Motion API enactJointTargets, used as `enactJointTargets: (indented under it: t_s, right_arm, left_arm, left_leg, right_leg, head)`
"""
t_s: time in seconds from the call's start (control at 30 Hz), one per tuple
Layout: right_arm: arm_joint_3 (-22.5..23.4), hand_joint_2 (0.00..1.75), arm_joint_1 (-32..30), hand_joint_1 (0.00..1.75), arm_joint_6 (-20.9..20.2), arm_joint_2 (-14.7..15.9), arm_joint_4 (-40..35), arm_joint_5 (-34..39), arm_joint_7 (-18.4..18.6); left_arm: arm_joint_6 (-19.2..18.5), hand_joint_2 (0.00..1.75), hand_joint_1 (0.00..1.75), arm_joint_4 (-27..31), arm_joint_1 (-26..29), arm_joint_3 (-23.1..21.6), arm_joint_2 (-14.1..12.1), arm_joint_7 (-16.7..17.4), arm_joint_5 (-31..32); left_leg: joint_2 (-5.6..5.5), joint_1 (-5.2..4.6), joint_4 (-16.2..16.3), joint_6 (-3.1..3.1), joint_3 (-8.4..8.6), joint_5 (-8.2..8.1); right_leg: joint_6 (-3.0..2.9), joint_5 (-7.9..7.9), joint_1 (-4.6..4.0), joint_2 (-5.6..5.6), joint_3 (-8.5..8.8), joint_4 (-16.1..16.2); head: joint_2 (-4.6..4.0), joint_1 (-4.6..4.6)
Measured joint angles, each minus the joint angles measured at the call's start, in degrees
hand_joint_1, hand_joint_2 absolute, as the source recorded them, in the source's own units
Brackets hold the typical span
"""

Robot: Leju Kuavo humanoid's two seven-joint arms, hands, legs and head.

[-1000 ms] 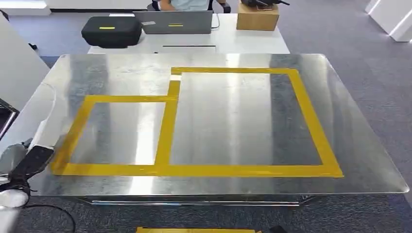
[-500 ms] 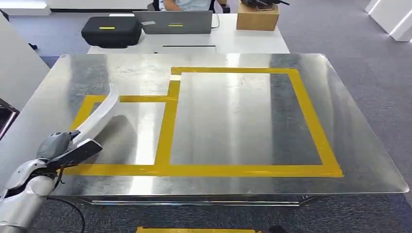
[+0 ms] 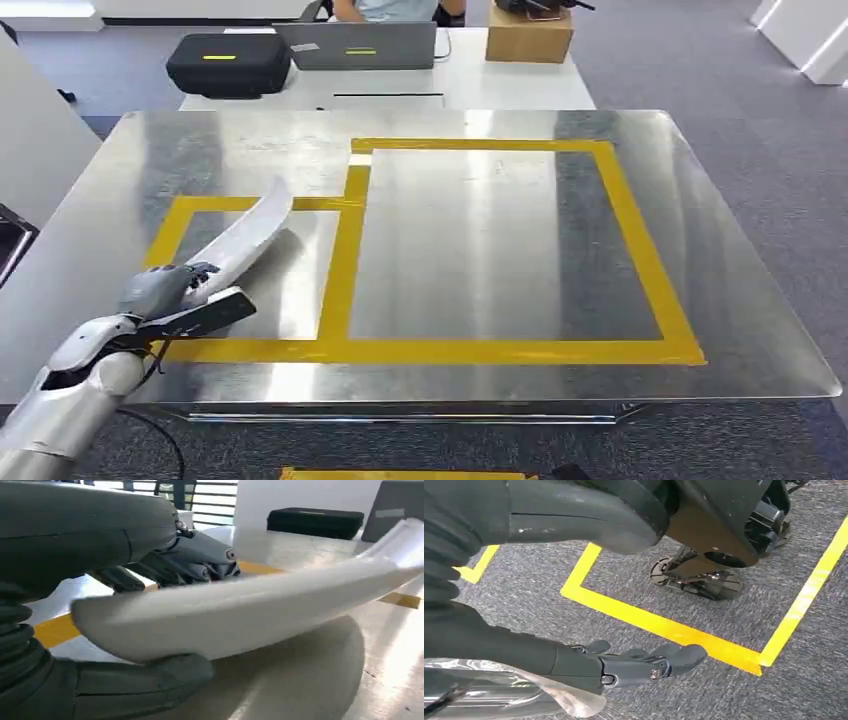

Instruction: Take the parts from the cabinet and place them on the table.

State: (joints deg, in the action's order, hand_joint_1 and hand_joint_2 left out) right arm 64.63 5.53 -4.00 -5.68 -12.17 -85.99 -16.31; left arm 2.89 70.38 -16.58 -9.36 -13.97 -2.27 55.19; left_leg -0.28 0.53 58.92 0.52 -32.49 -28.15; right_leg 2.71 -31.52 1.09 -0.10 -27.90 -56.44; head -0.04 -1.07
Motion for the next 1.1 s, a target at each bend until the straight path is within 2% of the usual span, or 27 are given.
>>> enactJointTargets:
  t_s: [0.07, 0.1, 0.33, 0.6, 0.73, 0.8, 0.93, 1.1]
  right_arm:
    - [-0.11, 0.00, -0.13, 0.00, 0.00, 0.00, 0.00, 0.07, 0.07]
    - [-0.11, 0.00, -0.18, 0.00, 0.00, 0.00, 0.00, 0.13, 0.09]
    - [-0.11, 0.00, -0.49, 0.00, 0.09, 0.00, 0.00, 0.76, 0.13]
    - [-0.11, 0.00, -1.08, 0.00, 0.35, 0.00, 0.00, 1.88, -0.13]
    - [-0.09, 0.00, -1.57, 0.00, 0.74, 0.00, 0.00, 2.67, -0.37]
    - [-0.07, 0.00, -1.85, 0.00, 1.05, 0.00, 0.00, 3.21, -0.52]
    - [0.15, 0.00, -2.40, 0.00, 1.40, 0.00, 0.00, 4.17, -0.66]
    - [1.23, 0.00, -3.00, 0.00, 2.19, -0.07, 0.00, 5.84, -0.66]
  left_arm:
    - [0.13, 1.75, 0.00, 0.02, -0.12, -0.55, -0.02, 0.26, 0.09]
    - [0.33, 0.00, 0.00, 0.02, -0.11, -0.65, -0.02, 0.35, 0.15]
    - [0.88, 0.00, 0.00, 1.49, 0.55, -1.03, 0.15, 0.48, 0.00]
    - [2.86, 0.00, 0.00, 9.62, 4.31, -2.10, 0.90, 0.28, -0.55]
    - [5.27, 0.00, 0.00, 14.94, 7.43, -2.18, 1.44, -2.19, -3.22]
    - [6.98, 0.00, 0.00, 19.51, 10.78, -2.32, 1.73, -3.63, -4.55]
    - [12.84, 0.00, 0.00, 28.88, 18.87, -2.67, 2.32, -6.84, -5.72]
    - [23.24, 0.00, 0.00, 38.78, 30.51, -2.34, 4.18, -10.56, -9.43]
  left_leg:
    - [0.00, 0.00, 0.00, 0.00, 0.00, 0.00]
    - [0.00, 0.00, 0.00, 0.00, 0.00, 0.00]
    - [0.00, 0.00, 0.00, 0.00, 0.00, 0.00]
    - [0.00, -0.01, 0.00, 0.00, -0.02, -0.01]
    - [0.00, -0.01, 0.00, 0.00, -0.02, -0.01]
    - [0.03, -0.01, 0.00, 0.00, -0.03, -0.04]
    - [0.11, -0.01, 0.00, -0.04, -0.04, -0.14]
    - [0.11, -0.19, 0.00, 0.04, -0.04, -0.29]
  right_leg:
    - [0.00, 0.00, 0.00, -0.01, 0.01, 0.00]
    - [0.00, 0.00, 0.00, -0.02, 0.01, 0.00]
    - [0.00, 0.00, 0.00, -0.02, 0.02, -0.01]
    - [0.00, -0.01, 0.01, -0.01, 0.00, 0.00]
    - [0.00, -0.01, 0.00, 0.00, 0.01, 0.00]
    - [0.00, -0.01, 0.00, 0.06, 0.00, 0.00]
    - [-0.02, -0.07, 0.00, 0.08, -0.02, 0.01]
    - [0.00, -0.11, 0.11, 0.07, -0.08, 0.08]
  head:
    - [0.00, 0.02]
    - [0.00, 0.00]
    - [0.00, 0.02]
    - [0.00, 0.02]
    - [0.00, 0.00]
    - [0.00, 0.00]
    - [0.00, 0.02]
    - [0.00, -0.02]
